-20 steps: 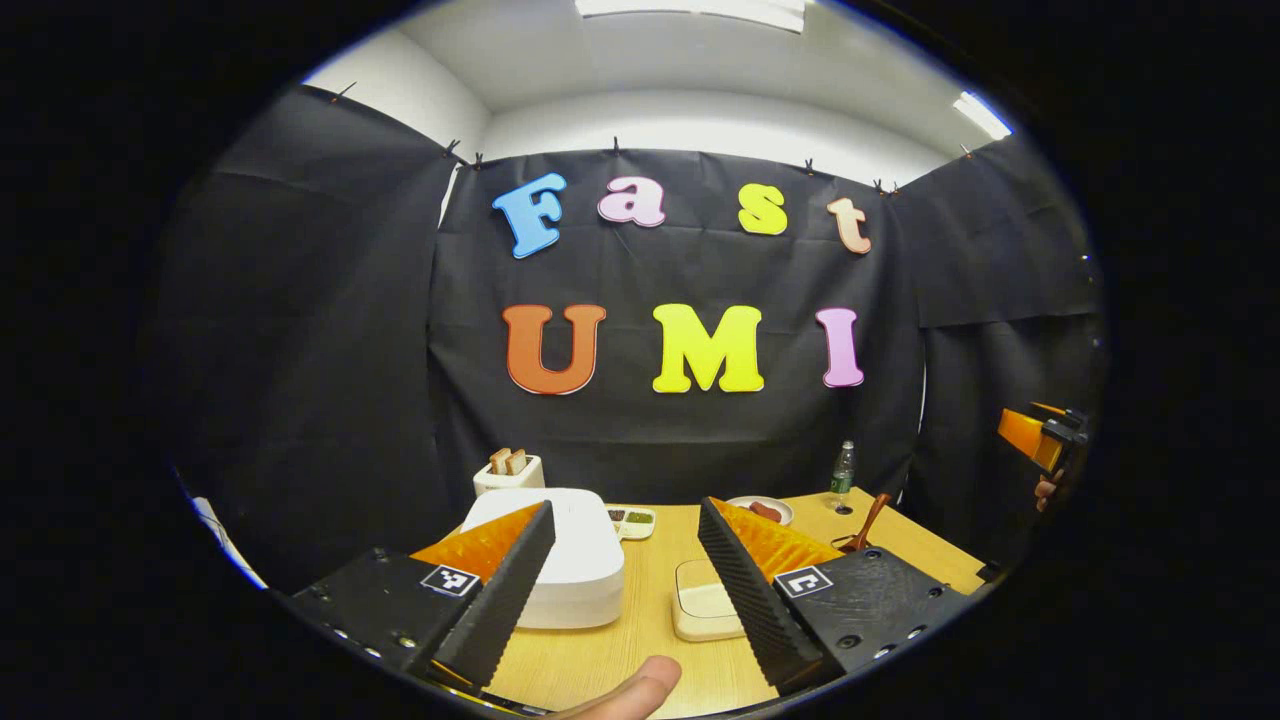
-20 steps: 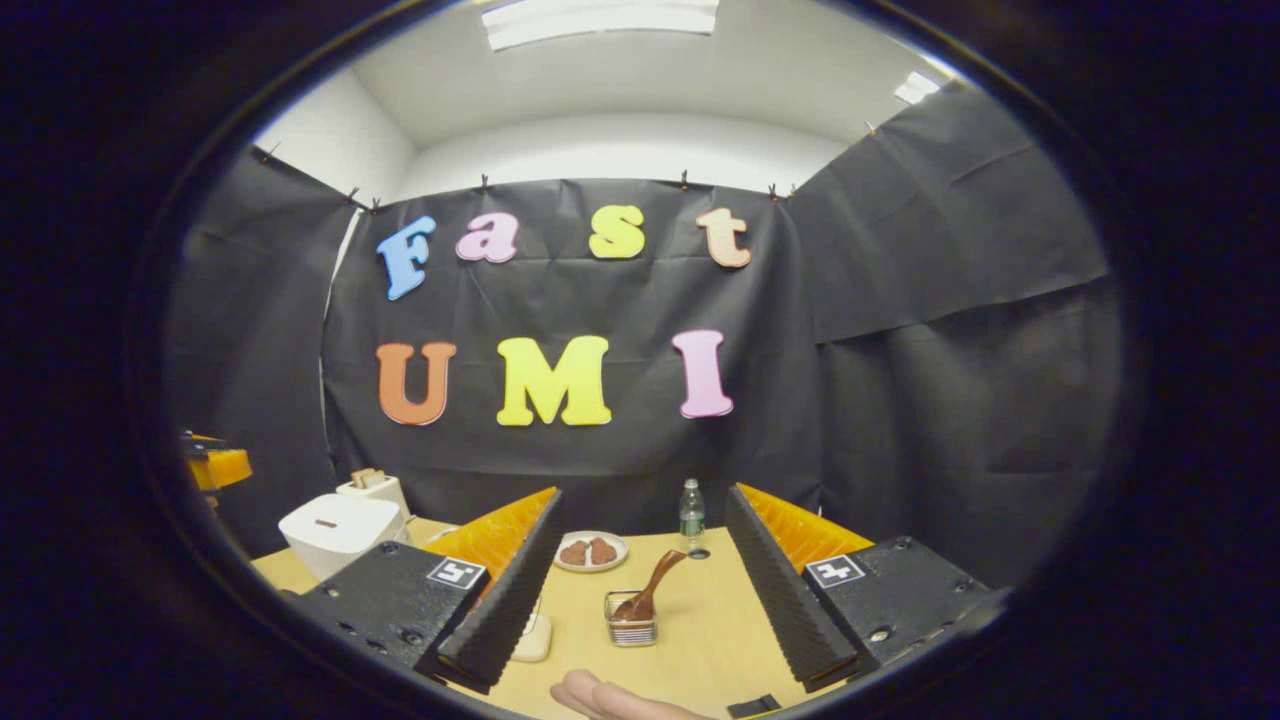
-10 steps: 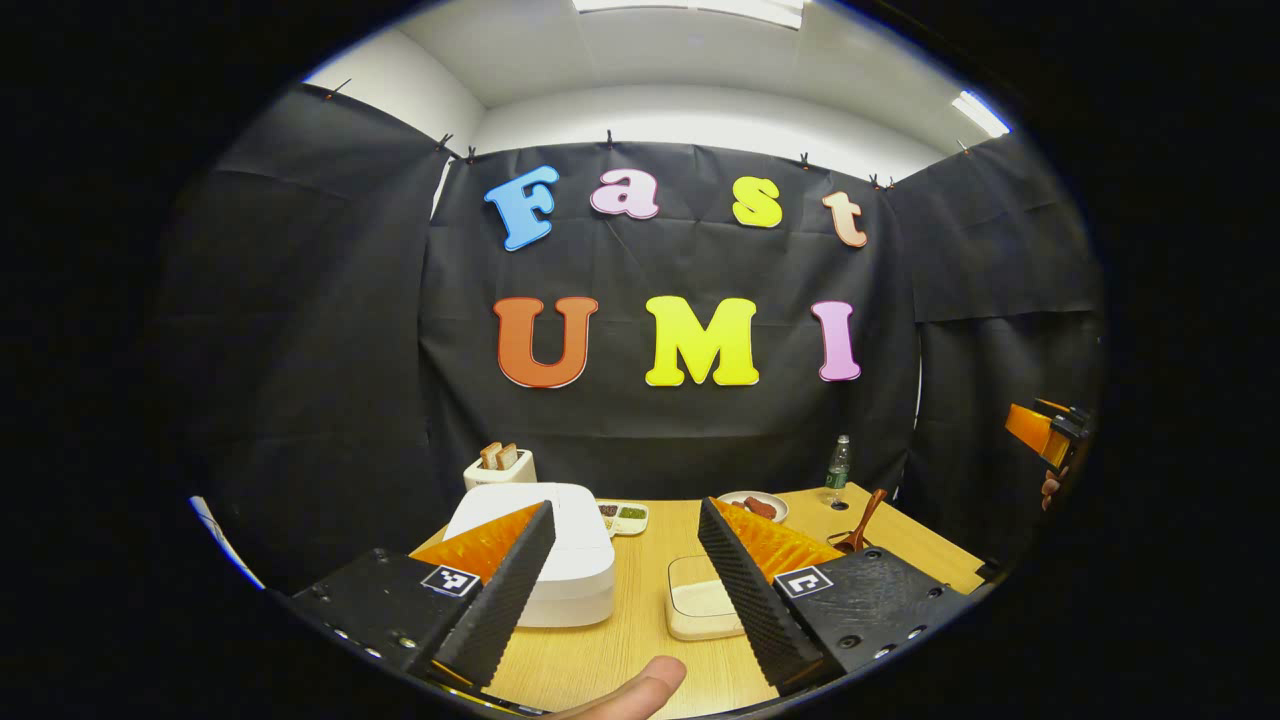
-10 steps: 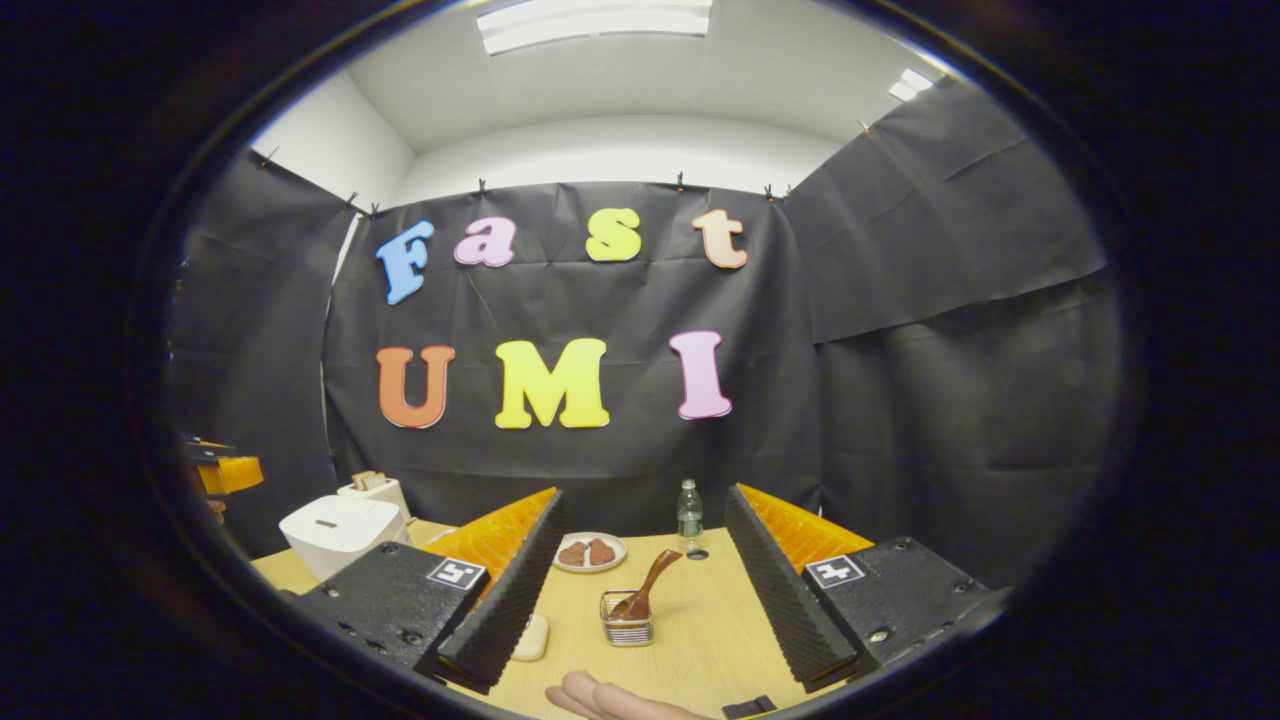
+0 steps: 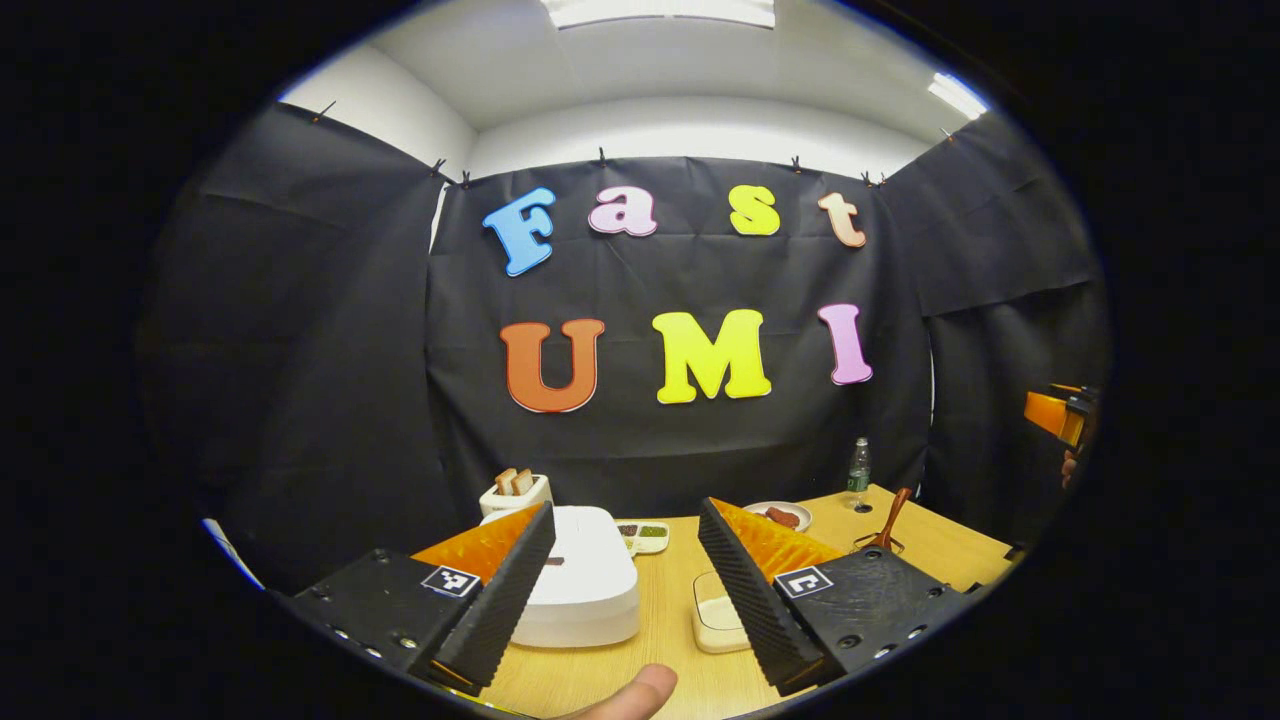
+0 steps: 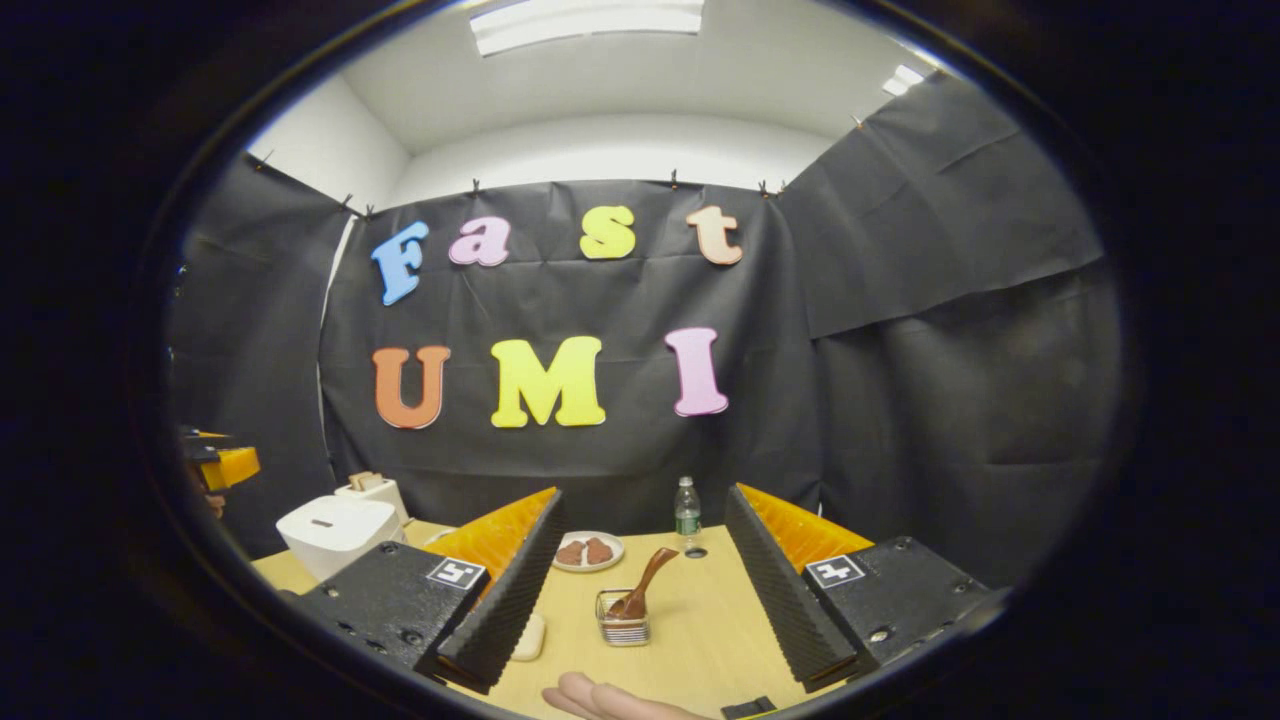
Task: Close the left gripper, press the button to open the rice cooker; take a wooden spoon from the chopstick holder with the right hand, scoop a spoonful of rice and pour it into the rice cooker, then put the wooden spoon back into the chopstick holder.
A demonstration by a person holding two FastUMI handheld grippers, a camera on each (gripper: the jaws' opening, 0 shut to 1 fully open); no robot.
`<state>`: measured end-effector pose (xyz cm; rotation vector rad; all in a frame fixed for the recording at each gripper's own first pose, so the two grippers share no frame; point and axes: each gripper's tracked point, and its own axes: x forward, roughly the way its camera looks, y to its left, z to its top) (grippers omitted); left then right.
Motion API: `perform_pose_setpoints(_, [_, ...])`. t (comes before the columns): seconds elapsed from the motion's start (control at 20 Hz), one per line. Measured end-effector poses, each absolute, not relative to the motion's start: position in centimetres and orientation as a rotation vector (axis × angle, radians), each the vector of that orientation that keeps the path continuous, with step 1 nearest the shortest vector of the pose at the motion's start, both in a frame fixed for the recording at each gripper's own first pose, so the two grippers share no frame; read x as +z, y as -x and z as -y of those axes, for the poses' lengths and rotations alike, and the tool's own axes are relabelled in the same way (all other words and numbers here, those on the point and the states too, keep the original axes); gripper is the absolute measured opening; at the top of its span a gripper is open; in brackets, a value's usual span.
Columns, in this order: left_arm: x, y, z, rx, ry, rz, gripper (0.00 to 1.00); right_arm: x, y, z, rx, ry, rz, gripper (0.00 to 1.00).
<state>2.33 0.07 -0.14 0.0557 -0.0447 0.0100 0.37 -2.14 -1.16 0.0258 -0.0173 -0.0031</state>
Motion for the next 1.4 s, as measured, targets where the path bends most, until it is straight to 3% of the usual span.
perform_pose_setpoints(0.2, [-0.3, -4.1, 0.4, -0.047, 0.019, 0.035, 0.93, -1.5, -1.2, 2.6, -0.008, -0.015, 0.040, 1.00])
perform_pose_setpoints(0.35, [-0.2, -5.2, -2.0, 0.007, -0.002, 0.048, 0.58, -2.8, -2.3, 3.2, -0.020, 0.002, 0.034, 0.98])
perform_pose_setpoints(0.4, [-0.2, -5.7, -2.7, 0.030, -0.017, 0.057, 0.56, -3.3, -2.8, 3.4, -0.022, -0.003, 0.023, 0.98])
perform_pose_setpoints(0.45, [-0.3, -6.3, -3.4, 0.047, -0.025, 0.057, 0.34, -3.8, -3.2, 3.6, -0.023, -0.009, 0.012, 0.98])
perform_pose_setpoints(0.5, [-0.6, -6.9, -3.7, 0.052, -0.025, 0.049, 0.35, -4.3, -3.7, 3.8, -0.024, -0.015, 0.001, 1.00])
perform_pose_setpoints(0.55, [-1.0, -7.3, -4.0, 0.054, -0.018, 0.039, 0.19, -4.9, -4.1, 4.1, -0.029, -0.021, -0.010, 0.98])
perform_pose_setpoints(0.6, [-1.4, -7.8, -4.2, 0.046, -0.009, 0.024, 0.16, -5.4, -4.6, 4.4, -0.034, -0.026, -0.021, 1.00])
perform_pose_setpoints(0.7, [-1.9, -8.5, -5.1, 0.063, -0.017, 0.018, 0.14, -6.4, -5.5, 4.7, -0.037, -0.037, -0.036, 1.00])
perform_pose_setpoints(0.75, [-0.5, -4.7, -7.1, 0.088, -0.029, 0.012, 0.14, -6.8, -5.9, 4.7, -0.037, -0.040, -0.042, 1.00])
perform_pose_setpoints(0.8, [-2.4, -9.7, -7.8, 0.136, -0.036, 0.006, 0.00, -7.4, -6.4, 4.9, -0.038, -0.039, -0.053, 1.00])
perform_pose_setpoints(1.4, [-10.3, -17.3, -10.8, 0.160, -0.001, -0.233, 0.00, -12.0, -10.7, 4.9, 0.020, -0.048, -0.111, 1.00])
